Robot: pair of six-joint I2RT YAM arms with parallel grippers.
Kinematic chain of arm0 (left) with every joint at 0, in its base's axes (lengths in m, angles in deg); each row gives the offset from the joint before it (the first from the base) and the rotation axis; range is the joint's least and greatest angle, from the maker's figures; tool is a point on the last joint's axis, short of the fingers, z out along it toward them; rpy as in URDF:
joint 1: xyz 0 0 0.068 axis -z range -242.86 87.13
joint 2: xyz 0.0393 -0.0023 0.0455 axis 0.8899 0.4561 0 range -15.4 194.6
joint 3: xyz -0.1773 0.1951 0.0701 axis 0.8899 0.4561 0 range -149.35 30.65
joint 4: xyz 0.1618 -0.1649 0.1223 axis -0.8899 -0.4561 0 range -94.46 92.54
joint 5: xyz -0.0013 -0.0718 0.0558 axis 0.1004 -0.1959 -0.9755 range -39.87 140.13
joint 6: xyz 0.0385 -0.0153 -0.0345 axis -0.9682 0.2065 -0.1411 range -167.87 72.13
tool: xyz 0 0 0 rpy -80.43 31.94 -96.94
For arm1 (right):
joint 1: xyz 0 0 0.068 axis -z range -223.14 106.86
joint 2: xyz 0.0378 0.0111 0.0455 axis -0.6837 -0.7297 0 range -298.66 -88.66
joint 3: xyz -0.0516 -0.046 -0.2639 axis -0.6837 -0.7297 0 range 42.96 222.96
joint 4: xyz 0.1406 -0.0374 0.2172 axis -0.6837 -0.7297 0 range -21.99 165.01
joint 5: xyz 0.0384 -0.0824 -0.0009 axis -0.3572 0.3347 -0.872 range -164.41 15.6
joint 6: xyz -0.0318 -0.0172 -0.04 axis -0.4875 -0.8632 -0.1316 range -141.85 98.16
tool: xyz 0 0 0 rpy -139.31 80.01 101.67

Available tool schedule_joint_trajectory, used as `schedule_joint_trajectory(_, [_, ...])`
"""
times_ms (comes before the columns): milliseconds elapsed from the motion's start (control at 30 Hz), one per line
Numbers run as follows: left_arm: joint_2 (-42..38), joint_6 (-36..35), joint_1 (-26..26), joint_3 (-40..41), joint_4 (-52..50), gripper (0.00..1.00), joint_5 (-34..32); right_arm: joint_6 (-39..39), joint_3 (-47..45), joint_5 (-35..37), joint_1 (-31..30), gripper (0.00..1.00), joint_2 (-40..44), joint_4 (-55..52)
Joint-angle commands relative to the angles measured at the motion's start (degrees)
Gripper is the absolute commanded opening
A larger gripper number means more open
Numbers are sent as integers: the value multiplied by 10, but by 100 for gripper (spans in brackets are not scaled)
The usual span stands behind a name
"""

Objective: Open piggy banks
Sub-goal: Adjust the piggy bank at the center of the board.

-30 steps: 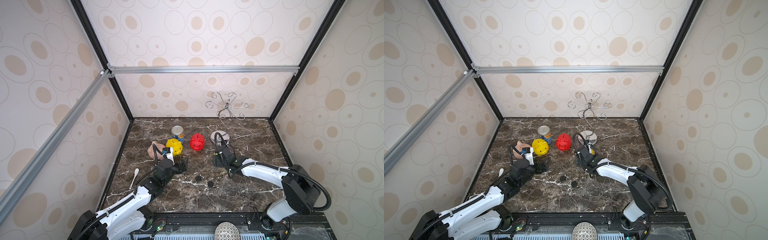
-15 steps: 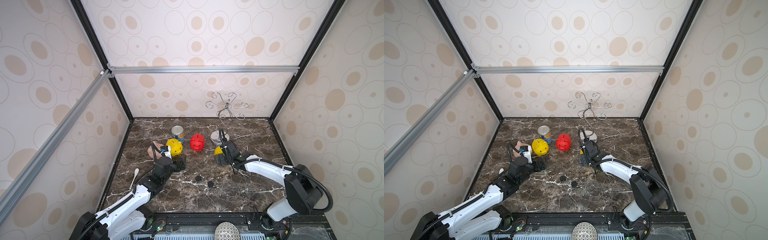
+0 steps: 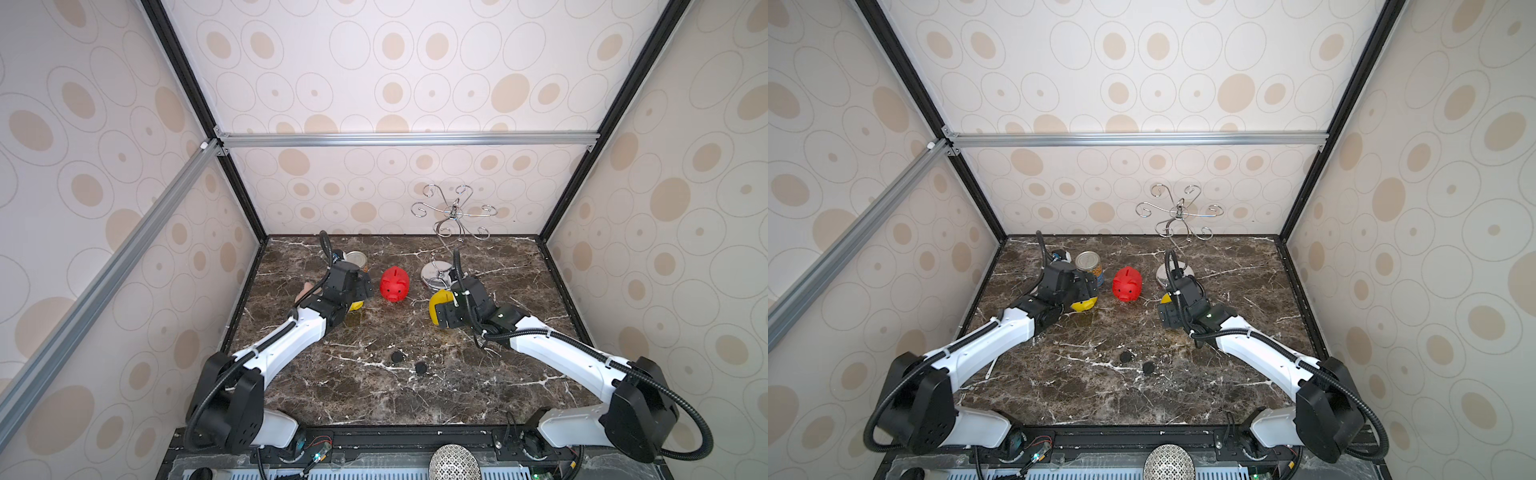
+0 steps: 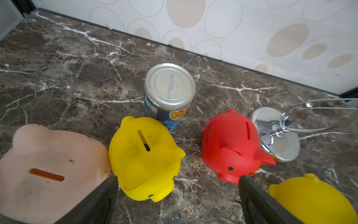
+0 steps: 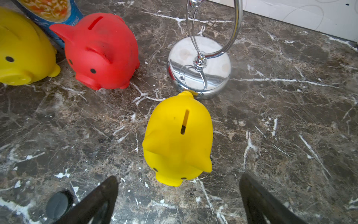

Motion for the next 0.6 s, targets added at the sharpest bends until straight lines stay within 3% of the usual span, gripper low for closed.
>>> schedule_joint_trajectory(0, [41,0,-9,-50,-48,95,-23,-9,-11,-12,-3,99,13,7])
schedule_joint_trajectory(267, [142,-12,-20,-129,-81,94,-37,-11,-21,-42,-3,99,10,35])
schedule_joint_trajectory(567, [167,-43,-20,-113,-80,90,-29,-20,-34,-57,-3,99,12,59])
